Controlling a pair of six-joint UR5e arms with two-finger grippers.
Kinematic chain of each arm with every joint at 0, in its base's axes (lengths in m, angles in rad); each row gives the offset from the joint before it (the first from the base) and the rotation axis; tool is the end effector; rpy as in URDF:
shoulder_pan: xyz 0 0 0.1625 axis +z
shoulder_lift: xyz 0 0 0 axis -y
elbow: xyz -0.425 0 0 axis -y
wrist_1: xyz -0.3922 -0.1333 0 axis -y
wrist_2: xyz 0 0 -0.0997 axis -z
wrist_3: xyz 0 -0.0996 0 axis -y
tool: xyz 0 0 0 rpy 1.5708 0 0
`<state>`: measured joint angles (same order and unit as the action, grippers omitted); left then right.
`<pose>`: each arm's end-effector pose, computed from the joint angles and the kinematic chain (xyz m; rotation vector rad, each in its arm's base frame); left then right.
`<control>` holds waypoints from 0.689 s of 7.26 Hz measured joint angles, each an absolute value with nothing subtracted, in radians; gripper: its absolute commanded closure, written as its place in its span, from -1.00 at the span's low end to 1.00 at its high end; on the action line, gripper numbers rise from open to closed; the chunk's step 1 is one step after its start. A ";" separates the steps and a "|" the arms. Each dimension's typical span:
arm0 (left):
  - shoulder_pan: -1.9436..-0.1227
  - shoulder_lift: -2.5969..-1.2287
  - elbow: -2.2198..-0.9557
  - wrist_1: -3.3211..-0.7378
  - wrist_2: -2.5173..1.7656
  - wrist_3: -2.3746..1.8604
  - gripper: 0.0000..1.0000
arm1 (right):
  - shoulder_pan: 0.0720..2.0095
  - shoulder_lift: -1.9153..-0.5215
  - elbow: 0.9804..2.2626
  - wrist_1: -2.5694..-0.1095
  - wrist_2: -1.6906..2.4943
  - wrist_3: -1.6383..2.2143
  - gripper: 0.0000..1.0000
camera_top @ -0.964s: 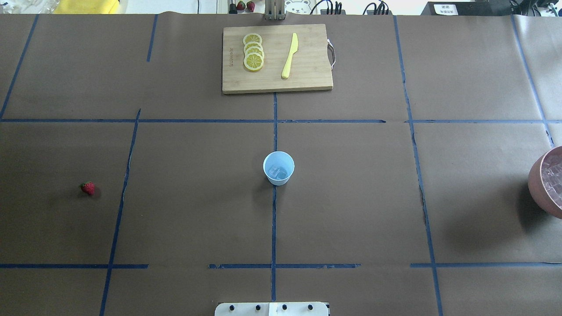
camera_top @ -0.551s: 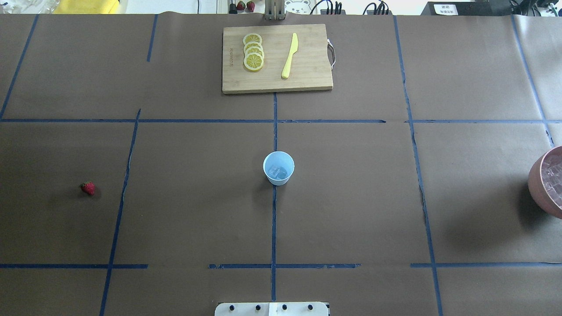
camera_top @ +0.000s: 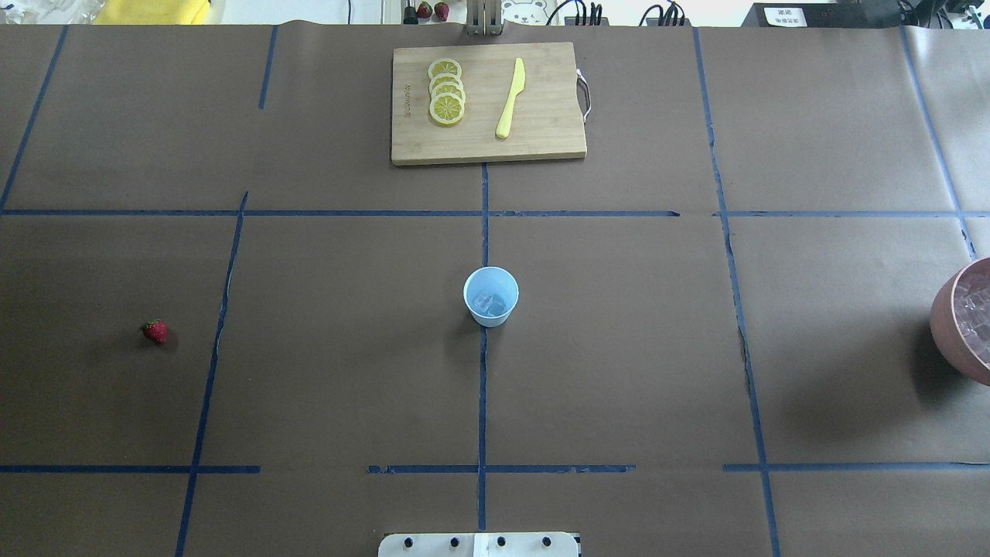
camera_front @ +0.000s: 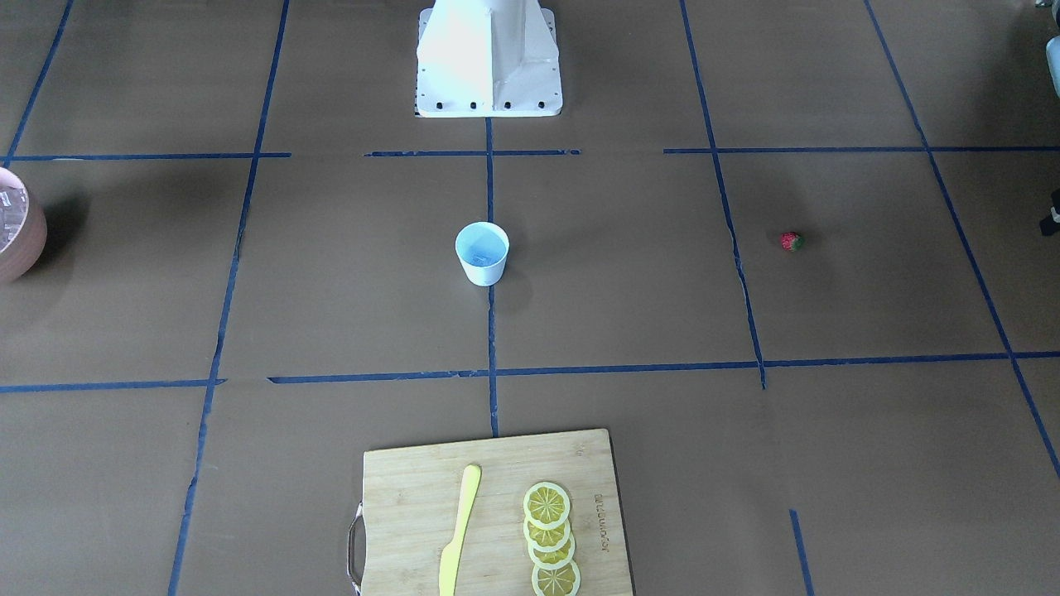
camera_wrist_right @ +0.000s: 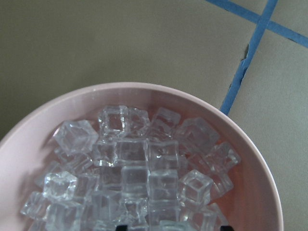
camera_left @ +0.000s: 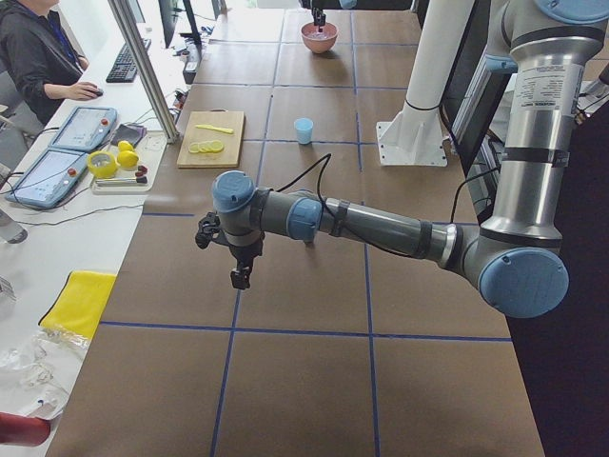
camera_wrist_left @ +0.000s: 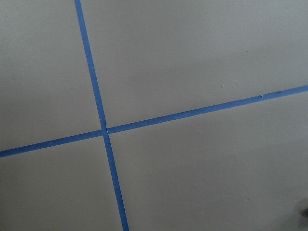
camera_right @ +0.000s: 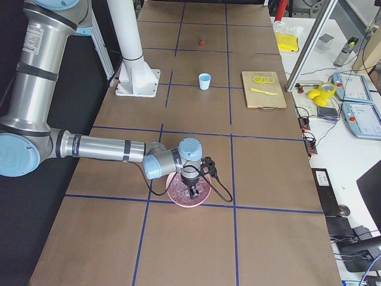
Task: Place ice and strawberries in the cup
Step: 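Lower the right gripper into the pink bowl toward the ice cubes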
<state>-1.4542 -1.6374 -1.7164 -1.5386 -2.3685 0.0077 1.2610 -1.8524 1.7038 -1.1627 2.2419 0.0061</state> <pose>-0.0008 -0.5259 0.5545 0.1270 0.8047 0.1891 -0.0498 -0.3895 0.6786 0.1424 -0.7024 -0.3777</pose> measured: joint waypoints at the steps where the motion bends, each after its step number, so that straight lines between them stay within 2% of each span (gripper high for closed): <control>1: -1.454 -1.637 -1.716 -1.539 -2.369 0.008 -1.00 | 1.257 -1.852 1.699 -1.163 2.241 0.006 -0.32; 5: -1.454 -1.637 -1.716 -1.539 -2.368 0.008 -1.00 | 1.248 -1.852 1.687 -1.163 2.240 0.006 -0.32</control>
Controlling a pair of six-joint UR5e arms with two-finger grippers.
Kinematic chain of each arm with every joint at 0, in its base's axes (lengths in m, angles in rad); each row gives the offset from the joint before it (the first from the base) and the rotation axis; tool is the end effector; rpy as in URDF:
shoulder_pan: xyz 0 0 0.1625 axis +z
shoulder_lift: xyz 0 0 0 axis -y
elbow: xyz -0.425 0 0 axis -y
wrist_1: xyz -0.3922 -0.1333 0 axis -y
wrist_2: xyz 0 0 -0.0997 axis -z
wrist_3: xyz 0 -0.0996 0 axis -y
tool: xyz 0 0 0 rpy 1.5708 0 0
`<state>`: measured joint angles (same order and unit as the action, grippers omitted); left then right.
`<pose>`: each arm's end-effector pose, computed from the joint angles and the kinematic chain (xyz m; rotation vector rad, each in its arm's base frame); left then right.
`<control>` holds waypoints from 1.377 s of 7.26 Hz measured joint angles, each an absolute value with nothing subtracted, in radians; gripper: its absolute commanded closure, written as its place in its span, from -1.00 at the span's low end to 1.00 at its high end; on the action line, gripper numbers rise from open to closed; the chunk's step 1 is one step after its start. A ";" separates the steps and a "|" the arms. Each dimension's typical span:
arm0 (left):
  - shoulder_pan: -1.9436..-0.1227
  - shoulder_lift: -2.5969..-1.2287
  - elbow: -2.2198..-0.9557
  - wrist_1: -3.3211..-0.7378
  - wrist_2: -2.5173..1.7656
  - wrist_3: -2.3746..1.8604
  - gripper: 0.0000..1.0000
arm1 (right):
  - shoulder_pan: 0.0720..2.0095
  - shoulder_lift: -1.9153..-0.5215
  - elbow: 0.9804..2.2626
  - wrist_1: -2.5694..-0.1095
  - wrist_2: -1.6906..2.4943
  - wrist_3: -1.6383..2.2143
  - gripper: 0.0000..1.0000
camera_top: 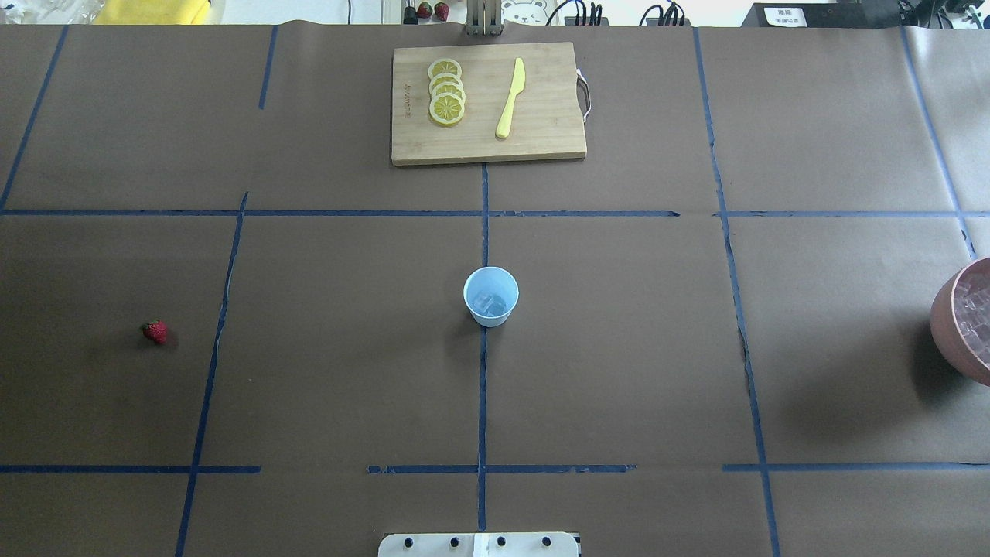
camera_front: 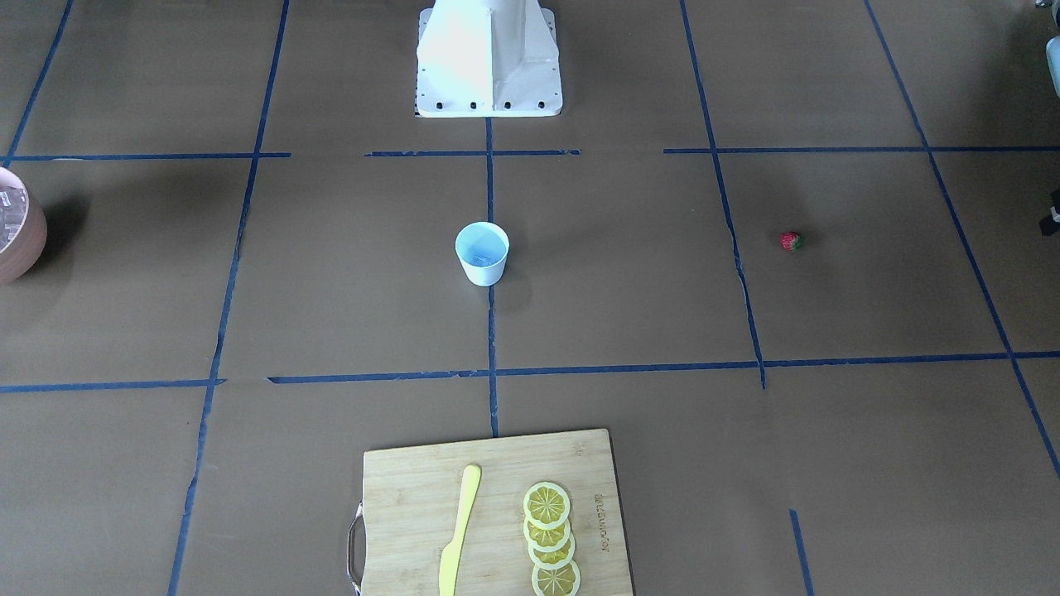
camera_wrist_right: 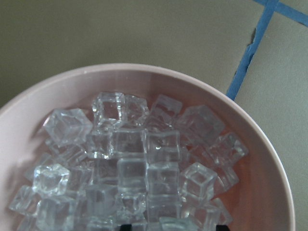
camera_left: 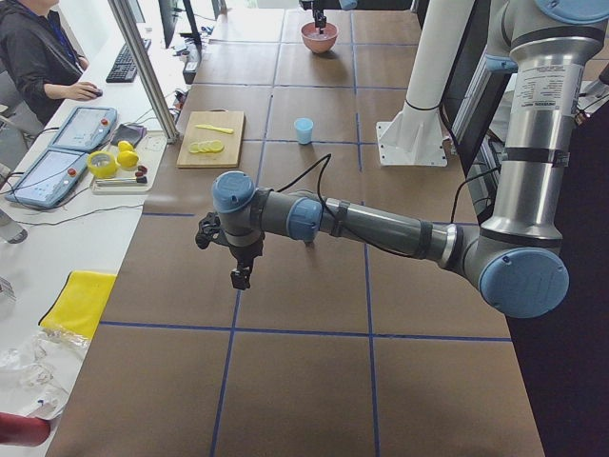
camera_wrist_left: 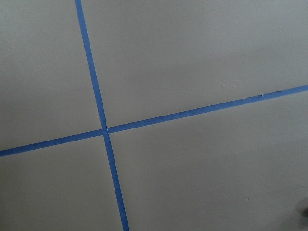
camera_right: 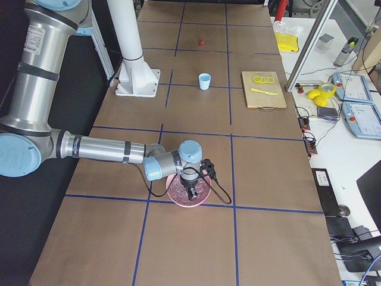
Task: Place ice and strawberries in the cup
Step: 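Lower the right gripper into the pink bowl toward the ice cubes, then close the right gripper on an ice cube and lift it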
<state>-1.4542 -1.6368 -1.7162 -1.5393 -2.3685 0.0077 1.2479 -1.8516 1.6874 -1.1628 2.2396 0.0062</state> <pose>-0.0009 -0.5257 0.5549 0.1269 0.8047 0.1891 -0.0542 -0.3876 0.6867 0.1232 -0.6992 -0.3849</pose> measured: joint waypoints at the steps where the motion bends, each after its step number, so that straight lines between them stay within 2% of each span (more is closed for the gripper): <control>1: -1.454 -1.637 -1.716 -1.539 -2.369 0.008 -1.00 | 1.247 -1.852 1.687 -1.163 2.240 0.006 -0.31; 2: -1.454 -1.637 -1.718 -1.539 -2.369 0.008 -1.00 | 1.247 -1.852 1.686 -1.163 2.240 0.006 -0.28; 4: -1.454 -1.636 -1.721 -1.539 -2.370 0.008 -1.00 | 1.247 -1.853 1.686 -1.162 2.240 0.006 0.66; 5: -1.454 -1.636 -1.724 -1.539 -2.370 0.008 -1.00 | 1.248 -1.856 1.686 -1.161 2.240 0.006 0.99; 8: -1.454 -1.635 -1.727 -1.539 -2.370 0.008 -1.00 | 1.249 -1.858 1.695 -1.160 2.244 0.003 1.00; 10: -1.454 -1.631 -1.726 -1.539 -2.370 0.008 -1.00 | 1.254 -1.845 1.777 -1.233 2.254 0.004 1.00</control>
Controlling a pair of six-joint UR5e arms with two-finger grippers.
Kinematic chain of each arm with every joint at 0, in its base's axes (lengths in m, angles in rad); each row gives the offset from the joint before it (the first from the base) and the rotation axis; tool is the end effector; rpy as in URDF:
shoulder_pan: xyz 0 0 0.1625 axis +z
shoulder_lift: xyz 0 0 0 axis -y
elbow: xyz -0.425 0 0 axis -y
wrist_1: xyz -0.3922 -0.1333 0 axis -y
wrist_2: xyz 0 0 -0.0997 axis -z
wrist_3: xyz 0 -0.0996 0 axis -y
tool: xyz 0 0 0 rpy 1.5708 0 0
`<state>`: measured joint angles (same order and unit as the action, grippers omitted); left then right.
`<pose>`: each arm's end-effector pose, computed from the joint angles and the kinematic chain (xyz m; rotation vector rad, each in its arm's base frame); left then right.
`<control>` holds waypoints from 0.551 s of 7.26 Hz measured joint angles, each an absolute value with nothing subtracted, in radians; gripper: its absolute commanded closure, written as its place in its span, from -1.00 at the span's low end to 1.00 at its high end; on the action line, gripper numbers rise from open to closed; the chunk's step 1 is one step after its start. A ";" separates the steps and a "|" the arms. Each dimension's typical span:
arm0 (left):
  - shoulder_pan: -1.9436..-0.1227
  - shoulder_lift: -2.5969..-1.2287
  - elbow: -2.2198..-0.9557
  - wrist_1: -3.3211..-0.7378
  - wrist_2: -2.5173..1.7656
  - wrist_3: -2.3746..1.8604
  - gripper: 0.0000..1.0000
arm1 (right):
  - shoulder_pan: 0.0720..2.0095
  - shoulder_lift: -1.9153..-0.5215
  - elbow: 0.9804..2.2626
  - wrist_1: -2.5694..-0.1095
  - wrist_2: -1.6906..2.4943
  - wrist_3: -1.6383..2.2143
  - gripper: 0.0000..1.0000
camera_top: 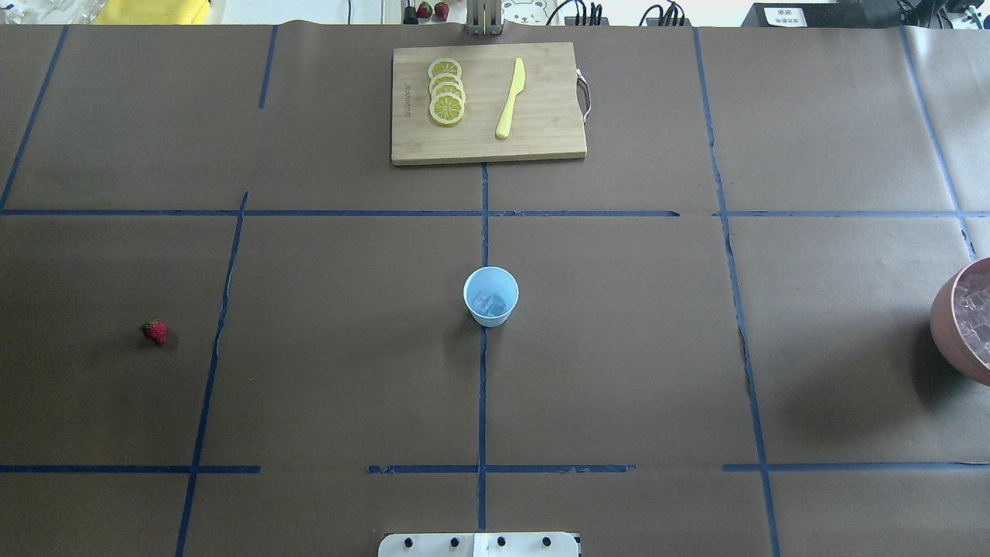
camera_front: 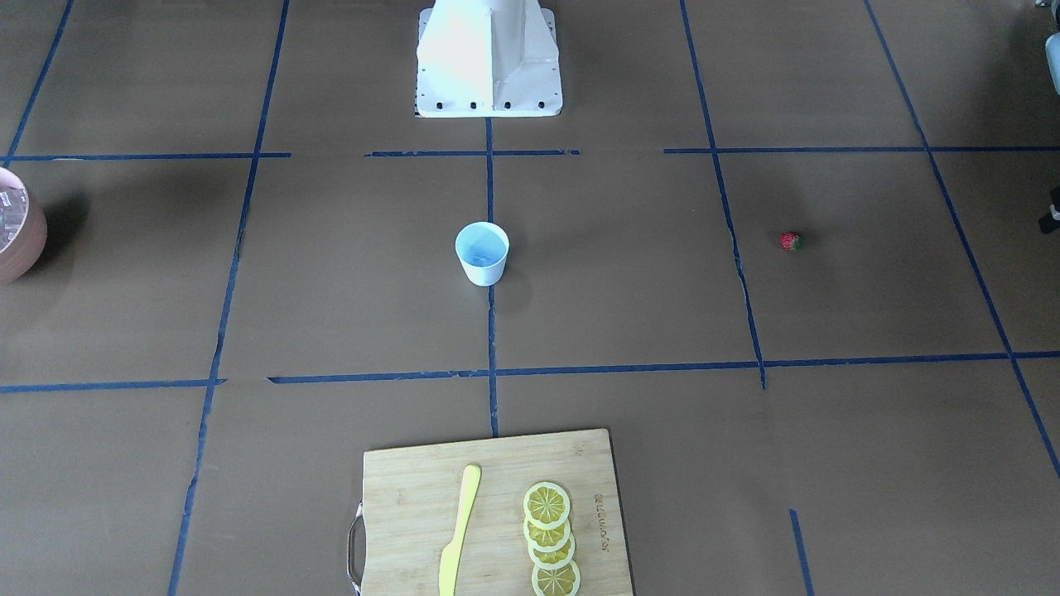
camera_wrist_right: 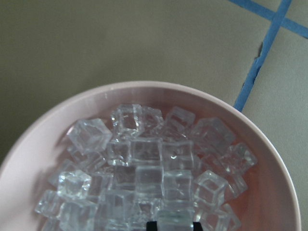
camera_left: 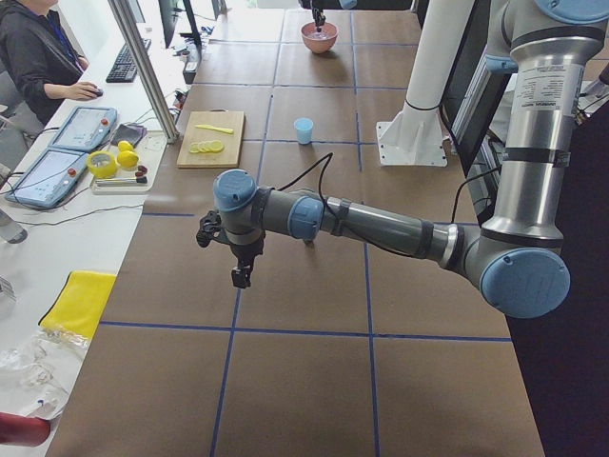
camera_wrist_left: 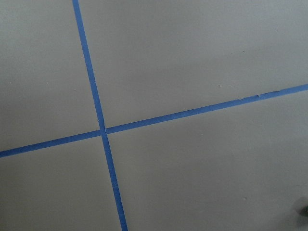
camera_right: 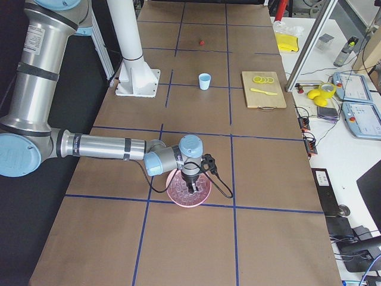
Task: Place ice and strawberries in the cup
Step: 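Close the right gripper on an ice cube and lift it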
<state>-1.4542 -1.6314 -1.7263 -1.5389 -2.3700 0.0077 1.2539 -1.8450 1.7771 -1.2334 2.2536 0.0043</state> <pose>-0.0010 -0.5232 0.5526 0.1308 0.8063 0.1909 -0.0555 -0.3953 0.6462 0.1480 -0.7158 -0.3906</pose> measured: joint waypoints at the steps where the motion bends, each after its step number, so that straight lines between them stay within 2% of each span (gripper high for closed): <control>1: -1.454 -1.630 -1.726 -1.540 -2.370 0.008 -1.00 | 1.257 -1.824 1.854 -1.321 2.255 0.007 1.00; 2: -1.454 -1.630 -1.726 -1.540 -2.370 0.008 -1.00 | 1.258 -1.774 1.924 -1.432 2.256 0.016 1.00; 4: -1.454 -1.629 -1.725 -1.540 -2.370 0.008 -1.00 | 1.234 -1.608 1.983 -1.636 2.255 0.062 1.00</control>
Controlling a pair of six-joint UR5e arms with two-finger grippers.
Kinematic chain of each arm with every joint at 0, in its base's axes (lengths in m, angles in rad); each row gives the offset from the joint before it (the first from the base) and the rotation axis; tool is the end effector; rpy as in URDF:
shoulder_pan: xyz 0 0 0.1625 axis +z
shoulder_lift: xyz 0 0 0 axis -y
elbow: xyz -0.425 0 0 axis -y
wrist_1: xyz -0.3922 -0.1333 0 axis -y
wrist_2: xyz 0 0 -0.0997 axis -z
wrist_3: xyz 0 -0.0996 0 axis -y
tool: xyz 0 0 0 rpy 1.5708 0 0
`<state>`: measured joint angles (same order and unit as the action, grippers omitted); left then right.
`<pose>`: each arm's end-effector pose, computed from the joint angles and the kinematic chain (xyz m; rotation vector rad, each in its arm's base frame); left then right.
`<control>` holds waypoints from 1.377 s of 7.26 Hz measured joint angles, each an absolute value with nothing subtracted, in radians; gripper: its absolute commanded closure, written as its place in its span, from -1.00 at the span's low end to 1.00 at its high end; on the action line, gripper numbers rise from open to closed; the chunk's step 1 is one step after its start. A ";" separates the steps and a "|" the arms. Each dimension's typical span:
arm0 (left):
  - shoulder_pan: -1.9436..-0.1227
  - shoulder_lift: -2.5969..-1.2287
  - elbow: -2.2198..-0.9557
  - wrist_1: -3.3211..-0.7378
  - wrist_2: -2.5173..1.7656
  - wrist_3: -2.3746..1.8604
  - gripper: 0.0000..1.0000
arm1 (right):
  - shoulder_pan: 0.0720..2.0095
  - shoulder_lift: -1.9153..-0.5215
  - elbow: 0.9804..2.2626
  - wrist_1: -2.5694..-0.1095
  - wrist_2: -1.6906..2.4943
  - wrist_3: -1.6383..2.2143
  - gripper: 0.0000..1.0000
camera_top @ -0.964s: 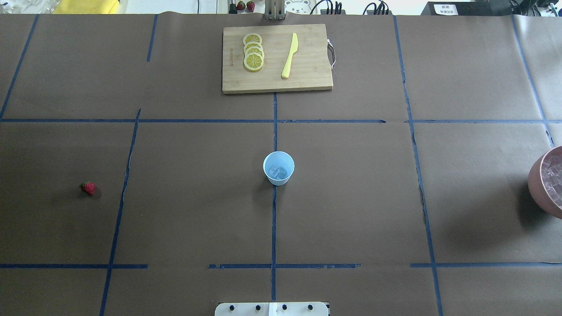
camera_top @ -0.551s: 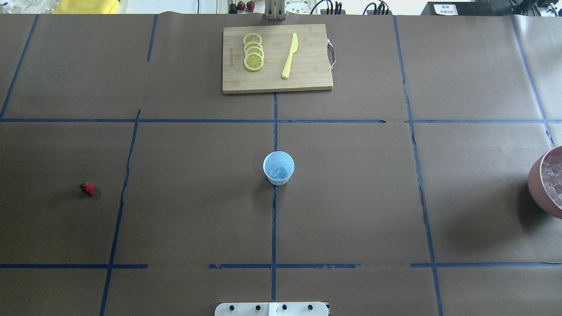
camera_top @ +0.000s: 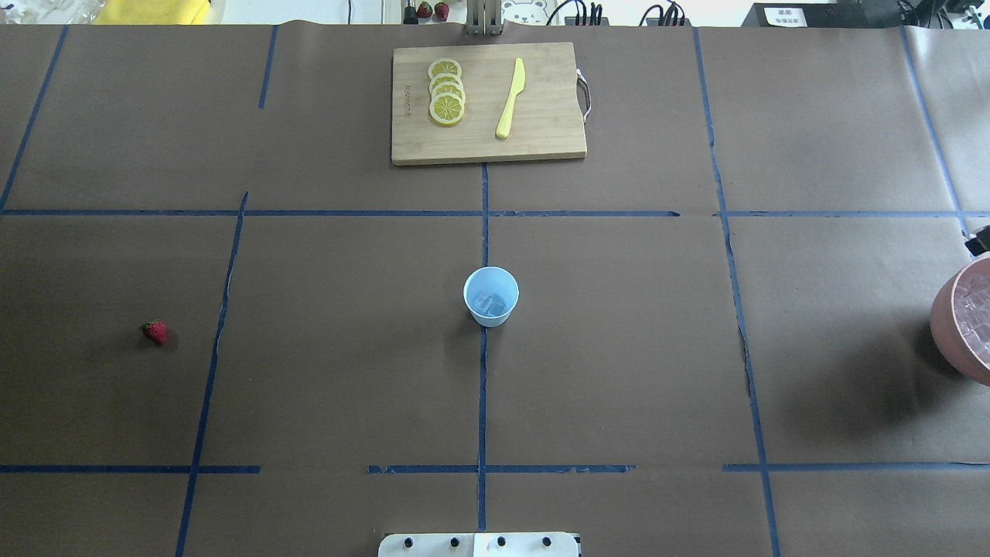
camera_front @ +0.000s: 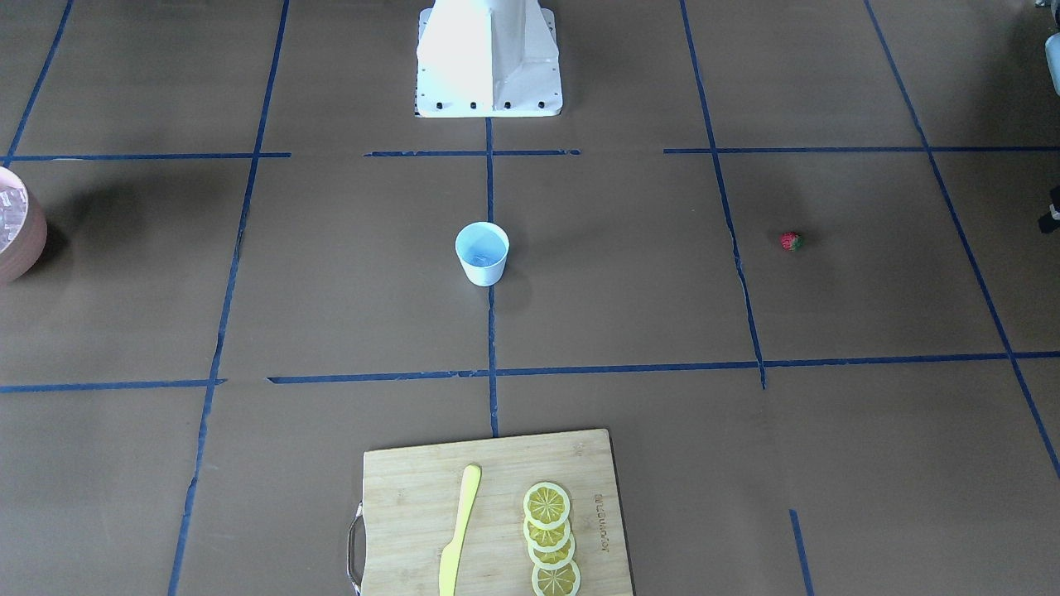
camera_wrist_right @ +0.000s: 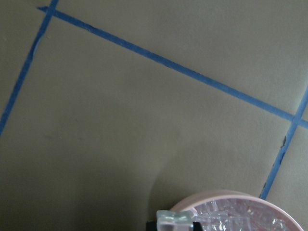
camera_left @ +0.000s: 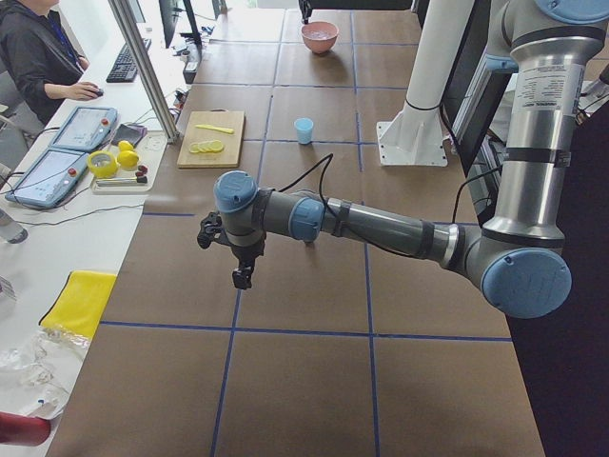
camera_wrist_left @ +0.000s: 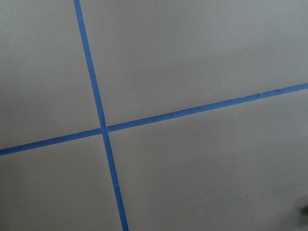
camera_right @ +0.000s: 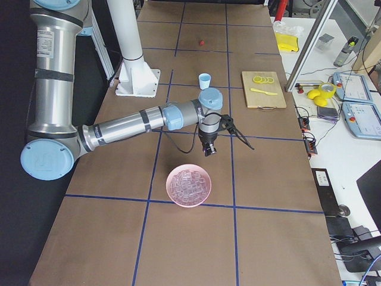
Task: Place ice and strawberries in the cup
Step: 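Close the right gripper on an ice cube and lift it, then carry the ice cube with the right gripper over the blue cup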
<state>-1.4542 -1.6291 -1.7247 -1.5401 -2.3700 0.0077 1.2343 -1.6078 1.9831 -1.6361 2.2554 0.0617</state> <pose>-0.0011 -0.5224 0.5545 0.1283 0.8062 0.1899 -0.0880 -0.4647 0.4865 0.1584 -0.7285 -0.3681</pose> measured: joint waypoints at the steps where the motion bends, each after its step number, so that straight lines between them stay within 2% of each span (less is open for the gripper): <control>1: -1.454 -1.629 -1.724 -1.540 -2.370 0.008 -1.00 | 1.195 -1.529 1.989 -1.699 2.254 0.121 1.00; 6: -1.454 -1.628 -1.715 -1.540 -2.369 0.010 -1.00 | 0.844 -1.183 1.960 -1.745 2.183 0.736 1.00; 10: -1.454 -1.627 -1.710 -1.540 -2.368 0.011 -1.00 | 0.657 -0.934 1.814 -1.738 2.062 1.041 1.00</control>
